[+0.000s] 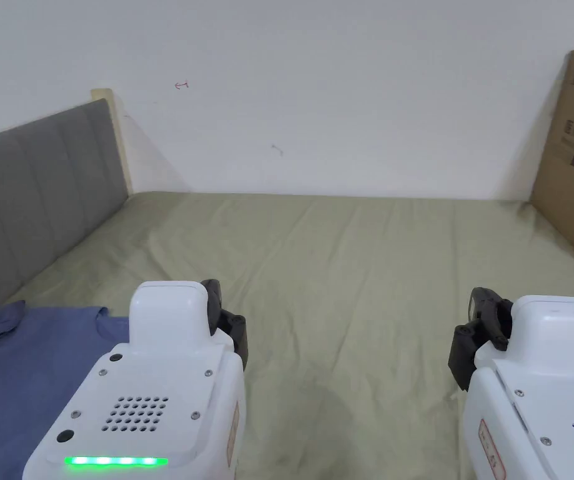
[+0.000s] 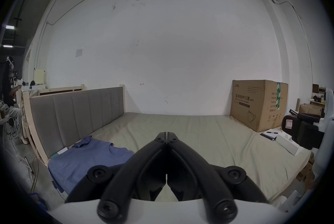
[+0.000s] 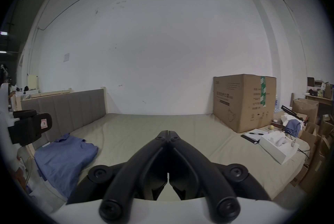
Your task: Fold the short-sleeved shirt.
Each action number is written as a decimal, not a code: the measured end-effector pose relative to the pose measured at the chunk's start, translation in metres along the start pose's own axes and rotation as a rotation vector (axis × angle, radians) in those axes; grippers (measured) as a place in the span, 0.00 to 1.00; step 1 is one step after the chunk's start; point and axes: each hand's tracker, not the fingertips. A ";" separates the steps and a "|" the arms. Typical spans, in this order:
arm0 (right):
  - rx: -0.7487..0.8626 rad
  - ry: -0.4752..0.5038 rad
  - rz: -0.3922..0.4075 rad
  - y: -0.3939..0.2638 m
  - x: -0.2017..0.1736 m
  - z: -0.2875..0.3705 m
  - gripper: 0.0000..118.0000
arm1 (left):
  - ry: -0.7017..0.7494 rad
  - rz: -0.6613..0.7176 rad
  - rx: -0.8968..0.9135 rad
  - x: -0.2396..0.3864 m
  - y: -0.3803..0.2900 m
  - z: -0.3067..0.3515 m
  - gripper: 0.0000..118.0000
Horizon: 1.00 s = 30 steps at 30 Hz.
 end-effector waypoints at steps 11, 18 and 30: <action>-0.009 0.415 0.027 0.015 -0.117 -0.031 0.00 | 0.350 0.099 0.003 -0.107 0.016 0.038 0.00; -0.080 0.571 0.078 -0.005 -0.181 -0.035 0.00 | 0.491 0.080 -0.091 -0.163 -0.008 0.047 0.00; -0.274 0.565 0.088 -0.050 -0.203 -0.080 0.00 | 0.336 0.260 -0.530 -0.238 -0.120 -0.094 0.00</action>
